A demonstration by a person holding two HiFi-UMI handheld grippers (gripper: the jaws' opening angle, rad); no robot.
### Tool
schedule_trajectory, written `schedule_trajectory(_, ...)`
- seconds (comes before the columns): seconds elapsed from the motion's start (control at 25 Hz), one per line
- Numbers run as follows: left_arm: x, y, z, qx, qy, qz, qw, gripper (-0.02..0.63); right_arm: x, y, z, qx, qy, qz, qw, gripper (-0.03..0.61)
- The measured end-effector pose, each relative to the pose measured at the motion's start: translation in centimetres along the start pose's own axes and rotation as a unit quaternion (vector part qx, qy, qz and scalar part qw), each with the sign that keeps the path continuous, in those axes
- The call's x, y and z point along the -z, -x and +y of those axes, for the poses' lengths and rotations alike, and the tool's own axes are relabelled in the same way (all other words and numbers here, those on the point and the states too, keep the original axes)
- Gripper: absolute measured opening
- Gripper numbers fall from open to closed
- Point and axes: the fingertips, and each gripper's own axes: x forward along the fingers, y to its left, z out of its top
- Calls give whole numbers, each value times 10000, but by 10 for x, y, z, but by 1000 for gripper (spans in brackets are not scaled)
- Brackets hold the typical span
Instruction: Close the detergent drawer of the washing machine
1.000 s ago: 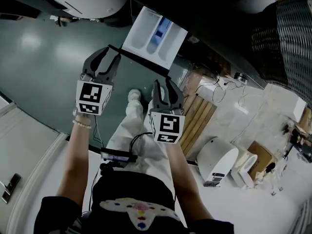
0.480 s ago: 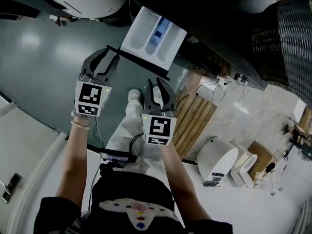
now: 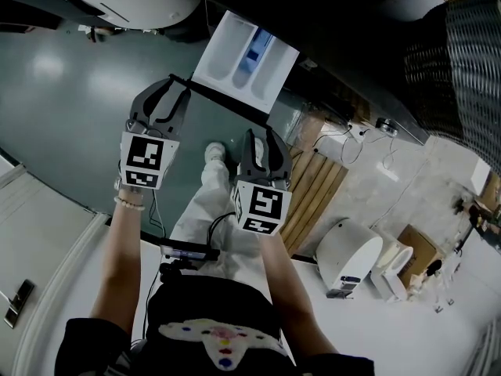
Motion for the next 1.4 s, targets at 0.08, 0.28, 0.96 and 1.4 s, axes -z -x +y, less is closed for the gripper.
schedule_trajectory(0.08,0,0,0,0,7,0,10000,127,-5,-1,1,-41,-62,-82,9999,126)
schedule_trajectory(0.28,0,-1,0,-22,14,21,10000,127,-9,-1,4,-29,-275,-181,9995,126)
schedule_trajectory(0.96,-20,-29,10,-149,11,-63,9999,126,-29,-26,-19,345,-185,-259,9989,100)
schedule_trajectory(1.4,-36,-54,18,-256,63,-120,9996,126,-46,-48,-34,322,-164,-290,9989,100)
